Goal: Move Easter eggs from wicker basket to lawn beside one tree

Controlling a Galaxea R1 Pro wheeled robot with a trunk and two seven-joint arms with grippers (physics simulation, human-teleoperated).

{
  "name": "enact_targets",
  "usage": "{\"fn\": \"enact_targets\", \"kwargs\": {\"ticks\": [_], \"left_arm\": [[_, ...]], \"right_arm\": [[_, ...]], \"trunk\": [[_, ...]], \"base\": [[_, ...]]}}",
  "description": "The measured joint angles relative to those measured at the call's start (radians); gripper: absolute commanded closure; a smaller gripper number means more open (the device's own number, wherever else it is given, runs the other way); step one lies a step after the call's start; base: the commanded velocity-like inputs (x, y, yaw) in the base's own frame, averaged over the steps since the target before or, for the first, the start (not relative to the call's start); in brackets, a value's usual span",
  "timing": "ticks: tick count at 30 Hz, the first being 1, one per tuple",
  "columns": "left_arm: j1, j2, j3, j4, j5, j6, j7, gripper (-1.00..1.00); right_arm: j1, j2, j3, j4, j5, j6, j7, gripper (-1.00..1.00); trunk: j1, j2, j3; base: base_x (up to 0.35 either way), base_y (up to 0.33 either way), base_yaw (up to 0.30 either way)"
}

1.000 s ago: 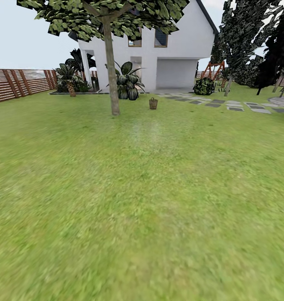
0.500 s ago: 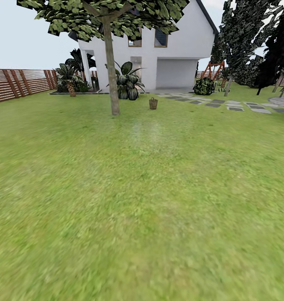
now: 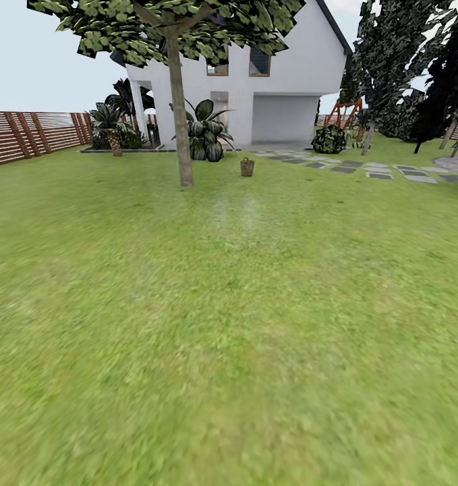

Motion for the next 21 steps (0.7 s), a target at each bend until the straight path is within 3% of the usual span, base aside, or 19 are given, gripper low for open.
{"fn": "enact_targets", "kwargs": {"ticks": [4, 13, 21], "left_arm": [[0.000, 0.000, 0.000, 0.000, 0.000, 0.000, 0.000, -1.00], [0.000, 0.000, 0.000, 0.001, 0.000, 0.000, 0.000, -1.00], [0.000, 0.000, 0.000, 0.001, 0.000, 0.000, 0.000, -1.00]], "right_arm": [[0.000, 0.000, -0.001, 0.000, 0.000, 0.000, 0.000, -1.00], [0.000, 0.000, -0.001, 0.000, 0.000, 0.000, 0.000, -1.00], [-0.001, 0.000, -0.001, -0.001, 0.000, -0.001, 0.000, -1.00]], "trunk": [[0.000, 0.000, 0.000], [0.000, 0.000, 0.000], [0.000, 0.000, 0.000]], "base": [[0.000, 0.000, -0.041], [0.000, 0.000, -0.213], [0.000, 0.000, -0.035]]}}
